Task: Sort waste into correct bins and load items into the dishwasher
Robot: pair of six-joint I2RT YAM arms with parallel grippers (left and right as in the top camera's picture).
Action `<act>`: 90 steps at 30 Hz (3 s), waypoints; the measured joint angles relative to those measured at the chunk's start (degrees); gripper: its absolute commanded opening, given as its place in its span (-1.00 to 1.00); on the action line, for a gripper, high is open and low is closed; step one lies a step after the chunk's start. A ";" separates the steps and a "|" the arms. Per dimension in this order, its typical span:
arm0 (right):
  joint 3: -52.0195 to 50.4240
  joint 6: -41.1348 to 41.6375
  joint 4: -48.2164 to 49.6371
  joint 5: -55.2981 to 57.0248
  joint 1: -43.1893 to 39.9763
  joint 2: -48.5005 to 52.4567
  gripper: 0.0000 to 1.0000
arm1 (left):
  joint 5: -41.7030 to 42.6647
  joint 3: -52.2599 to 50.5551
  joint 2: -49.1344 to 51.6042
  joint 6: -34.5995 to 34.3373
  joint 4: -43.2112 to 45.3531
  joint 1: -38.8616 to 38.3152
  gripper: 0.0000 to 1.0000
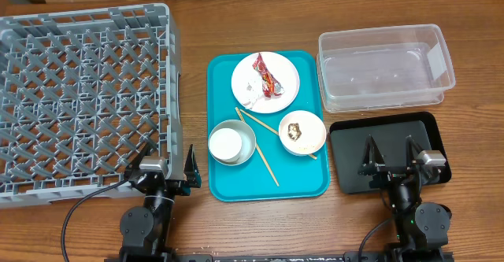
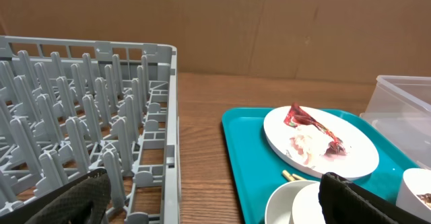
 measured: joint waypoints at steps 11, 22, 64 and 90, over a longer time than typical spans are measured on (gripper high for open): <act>0.00 0.00 -0.02 0.00 -0.02 0.00 1.00 | 0.00 0.00 0.00 0.00 0.02 0.00 0.99; 0.00 0.00 -0.04 0.00 0.00 0.00 1.00 | 0.00 0.00 0.00 0.00 0.00 0.00 0.99; 40.13 -2.36 -27.67 -7.39 0.00 36.20 1.00 | -1.14 37.11 27.85 -0.68 -41.77 0.00 1.00; 74.79 -9.14 -42.56 -16.26 13.22 77.57 0.99 | -1.14 47.39 41.68 -0.68 -46.69 0.00 1.00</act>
